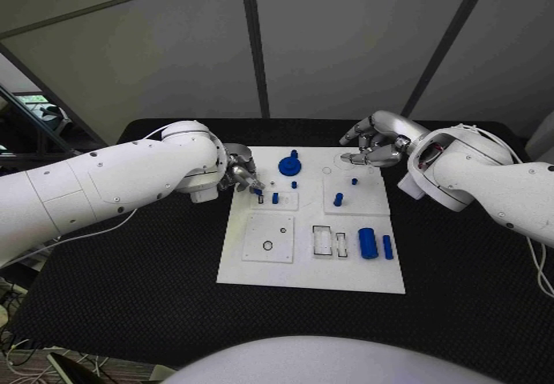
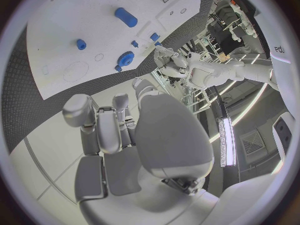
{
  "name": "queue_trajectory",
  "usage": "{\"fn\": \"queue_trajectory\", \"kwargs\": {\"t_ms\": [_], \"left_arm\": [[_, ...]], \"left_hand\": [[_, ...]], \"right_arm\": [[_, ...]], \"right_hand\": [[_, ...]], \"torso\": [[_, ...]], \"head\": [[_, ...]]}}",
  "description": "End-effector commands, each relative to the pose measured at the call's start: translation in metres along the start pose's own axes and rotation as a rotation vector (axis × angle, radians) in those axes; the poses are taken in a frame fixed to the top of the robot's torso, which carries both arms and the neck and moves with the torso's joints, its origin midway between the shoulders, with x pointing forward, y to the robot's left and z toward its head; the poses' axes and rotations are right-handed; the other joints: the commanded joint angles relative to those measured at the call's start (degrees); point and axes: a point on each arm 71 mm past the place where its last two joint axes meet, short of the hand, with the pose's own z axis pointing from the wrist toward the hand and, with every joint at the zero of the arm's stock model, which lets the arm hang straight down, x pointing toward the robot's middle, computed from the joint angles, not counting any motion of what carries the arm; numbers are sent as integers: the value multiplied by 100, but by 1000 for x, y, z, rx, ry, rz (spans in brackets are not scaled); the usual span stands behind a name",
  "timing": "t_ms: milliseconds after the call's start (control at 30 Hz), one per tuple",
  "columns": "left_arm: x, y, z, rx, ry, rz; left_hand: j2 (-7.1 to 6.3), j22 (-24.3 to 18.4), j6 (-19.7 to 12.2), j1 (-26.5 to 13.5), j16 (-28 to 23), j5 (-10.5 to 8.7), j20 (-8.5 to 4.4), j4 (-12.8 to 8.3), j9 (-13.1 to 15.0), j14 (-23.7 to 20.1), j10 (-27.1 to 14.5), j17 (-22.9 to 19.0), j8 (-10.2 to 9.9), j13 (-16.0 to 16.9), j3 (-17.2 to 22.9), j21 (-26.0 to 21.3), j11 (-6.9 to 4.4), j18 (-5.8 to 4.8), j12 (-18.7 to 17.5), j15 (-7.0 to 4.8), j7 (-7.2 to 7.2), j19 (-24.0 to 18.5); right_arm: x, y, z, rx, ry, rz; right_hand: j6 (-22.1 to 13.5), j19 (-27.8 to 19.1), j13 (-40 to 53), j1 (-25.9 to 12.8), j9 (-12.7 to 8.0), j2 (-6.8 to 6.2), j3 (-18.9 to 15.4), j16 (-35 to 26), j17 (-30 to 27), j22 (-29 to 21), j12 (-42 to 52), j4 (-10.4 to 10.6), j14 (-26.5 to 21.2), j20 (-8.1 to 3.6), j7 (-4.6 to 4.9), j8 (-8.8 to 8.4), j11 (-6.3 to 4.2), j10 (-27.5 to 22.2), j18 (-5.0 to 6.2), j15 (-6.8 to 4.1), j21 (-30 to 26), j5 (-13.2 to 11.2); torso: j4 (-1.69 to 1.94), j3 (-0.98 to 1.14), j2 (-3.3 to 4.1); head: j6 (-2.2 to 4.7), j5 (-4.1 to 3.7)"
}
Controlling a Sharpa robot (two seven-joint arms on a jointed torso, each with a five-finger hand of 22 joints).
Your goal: Assemble the parts on the task board
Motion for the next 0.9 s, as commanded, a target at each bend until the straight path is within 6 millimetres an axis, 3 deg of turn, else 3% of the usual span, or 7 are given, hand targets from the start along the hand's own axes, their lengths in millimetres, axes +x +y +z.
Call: {"fn": "queue_trajectory", "kwargs": {"t_ms": [33, 900], "left_arm": [[1, 0, 0, -21, -3, 37], [10, -5, 2, -21, 41, 77]], "left_hand": [[-16, 209, -4, -39, 42, 18, 6, -556, 13, 455, 65, 1097, 34, 20, 595, 30, -11, 6, 31, -40, -38, 44], [-64, 227, 18, -86, 47, 18, -4, -612, 32, 459, 112, 1103, 62, 33, 730, 36, -22, 3, 42, -50, -48, 58]], "right_arm": [[-1, 1, 0, -4, 2, 0], [0, 1, 1, -5, 6, -1]], "right_hand": [[-22, -22, 6, -47, -2, 20, 44, -11, 5, 6, 15, 4, 63, -18, -2, 36, -4, -3, 49, -44, -28, 26], [-11, -17, 4, -56, 1, 19, 47, -10, 10, 9, 20, 6, 66, -20, -5, 50, -6, 7, 48, -46, -29, 27]], "torso": [[-1, -3, 5], [3, -3, -1]], "head": [[-7, 2], [-49, 1]]}}
